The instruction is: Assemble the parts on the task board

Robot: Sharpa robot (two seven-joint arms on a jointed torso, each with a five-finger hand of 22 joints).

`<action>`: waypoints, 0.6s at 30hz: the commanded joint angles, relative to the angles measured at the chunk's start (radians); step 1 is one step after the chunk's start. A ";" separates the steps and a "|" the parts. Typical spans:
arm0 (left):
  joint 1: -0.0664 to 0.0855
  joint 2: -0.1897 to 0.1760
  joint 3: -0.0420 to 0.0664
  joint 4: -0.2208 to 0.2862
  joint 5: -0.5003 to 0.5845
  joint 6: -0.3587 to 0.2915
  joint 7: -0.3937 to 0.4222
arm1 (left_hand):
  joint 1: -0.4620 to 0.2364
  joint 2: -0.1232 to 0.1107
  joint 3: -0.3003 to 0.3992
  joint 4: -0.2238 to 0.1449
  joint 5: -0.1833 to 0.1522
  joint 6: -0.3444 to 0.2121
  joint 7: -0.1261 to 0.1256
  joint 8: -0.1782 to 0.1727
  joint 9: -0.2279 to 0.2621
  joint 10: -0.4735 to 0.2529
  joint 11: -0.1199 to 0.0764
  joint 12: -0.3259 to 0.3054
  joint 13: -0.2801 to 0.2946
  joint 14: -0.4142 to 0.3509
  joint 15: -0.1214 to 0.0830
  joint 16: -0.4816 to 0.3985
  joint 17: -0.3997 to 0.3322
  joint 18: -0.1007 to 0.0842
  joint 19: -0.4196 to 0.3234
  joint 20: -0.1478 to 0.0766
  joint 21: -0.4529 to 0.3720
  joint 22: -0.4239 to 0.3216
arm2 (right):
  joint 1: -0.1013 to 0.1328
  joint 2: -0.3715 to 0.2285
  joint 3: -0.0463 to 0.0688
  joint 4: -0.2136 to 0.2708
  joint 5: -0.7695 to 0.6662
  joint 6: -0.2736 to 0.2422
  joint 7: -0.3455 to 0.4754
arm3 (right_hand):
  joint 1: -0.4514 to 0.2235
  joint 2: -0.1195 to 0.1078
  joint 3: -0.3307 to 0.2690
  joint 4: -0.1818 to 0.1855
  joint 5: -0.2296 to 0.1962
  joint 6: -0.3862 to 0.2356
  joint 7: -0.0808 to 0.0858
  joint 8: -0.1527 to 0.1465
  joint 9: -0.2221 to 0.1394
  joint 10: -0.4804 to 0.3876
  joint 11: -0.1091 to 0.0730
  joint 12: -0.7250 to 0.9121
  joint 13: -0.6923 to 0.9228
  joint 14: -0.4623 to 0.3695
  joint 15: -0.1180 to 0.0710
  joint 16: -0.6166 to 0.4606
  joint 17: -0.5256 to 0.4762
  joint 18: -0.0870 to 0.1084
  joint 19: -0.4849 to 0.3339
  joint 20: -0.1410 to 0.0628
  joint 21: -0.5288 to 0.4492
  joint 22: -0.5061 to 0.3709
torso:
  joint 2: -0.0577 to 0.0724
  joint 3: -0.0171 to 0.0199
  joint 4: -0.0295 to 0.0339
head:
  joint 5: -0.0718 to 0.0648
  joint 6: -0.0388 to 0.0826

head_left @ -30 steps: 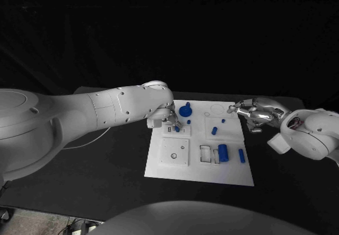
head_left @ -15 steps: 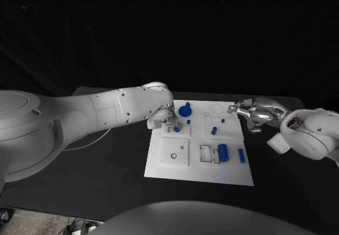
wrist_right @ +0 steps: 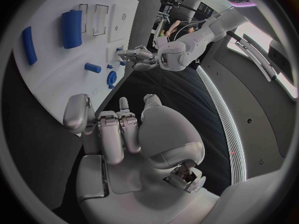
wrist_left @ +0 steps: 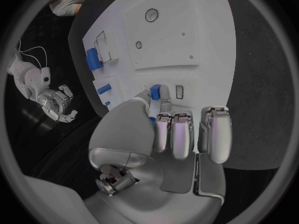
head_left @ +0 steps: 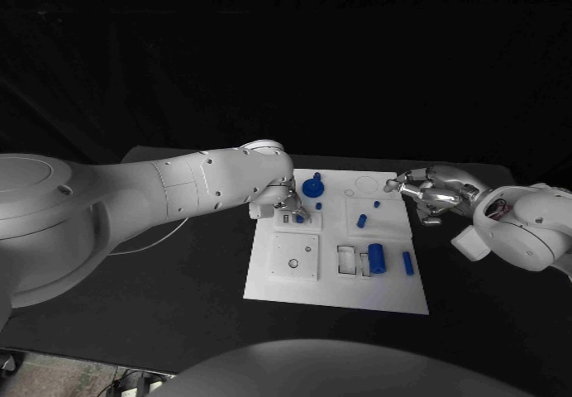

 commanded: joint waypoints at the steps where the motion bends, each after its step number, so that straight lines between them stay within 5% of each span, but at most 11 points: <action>1: -0.003 0.001 0.000 0.000 -0.010 -0.002 -0.090 | -0.035 -0.003 -0.020 0.000 -0.035 0.000 0.007 -0.007 0.002 0.106 0.009 0.002 0.262 0.103 0.009 0.002 0.263 -0.001 0.073 0.008 -0.005 0.211 | -0.002 0.000 0.000 0.000 -0.009 0.006 0.000 | 0.011 -0.004 0.009 0.000 0.002 -0.009 0.001 -0.002 -0.001 0.041 -0.005 -0.004 0.036 0.054 -0.001 -0.006 0.220 0.016 -0.008 0.002 -0.004 0.138 | -0.001 0.0003 0.0002 | -0.001 0.000; 8: -0.005 0.000 0.000 0.003 -0.012 -0.002 -0.101 | -0.104 -0.011 -0.069 -0.001 -0.102 0.000 0.007 -0.015 0.012 0.106 0.011 0.002 0.262 0.103 0.011 0.002 0.263 -0.001 0.073 0.011 -0.006 0.210 | -0.004 0.000 0.000 -0.001 -0.009 0.007 -0.001 | 0.012 -0.006 0.010 0.001 -0.002 -0.010 0.002 -0.002 -0.002 0.041 -0.005 -0.005 0.036 0.053 0.000 -0.007 0.220 0.017 -0.010 0.003 -0.006 0.138 | 0.000 0.0002 0.0001 | 0.001 0.000; 18: -0.003 -0.042 0.001 0.052 -0.025 -0.032 -0.125 | -0.178 -0.049 -0.115 0.003 -0.110 0.000 0.001 0.008 0.044 0.106 0.005 0.002 0.262 0.103 0.006 0.002 0.263 0.002 0.068 0.006 -0.014 0.202 | -0.005 0.000 0.000 -0.003 -0.009 0.005 0.001 | 0.000 -0.007 0.013 0.004 -0.027 -0.010 0.004 0.000 -0.002 0.038 -0.002 -0.006 0.034 0.052 0.002 -0.007 0.219 0.017 -0.012 0.005 -0.010 0.138 | -0.002 0.0001 0.0005 | 0.005 0.000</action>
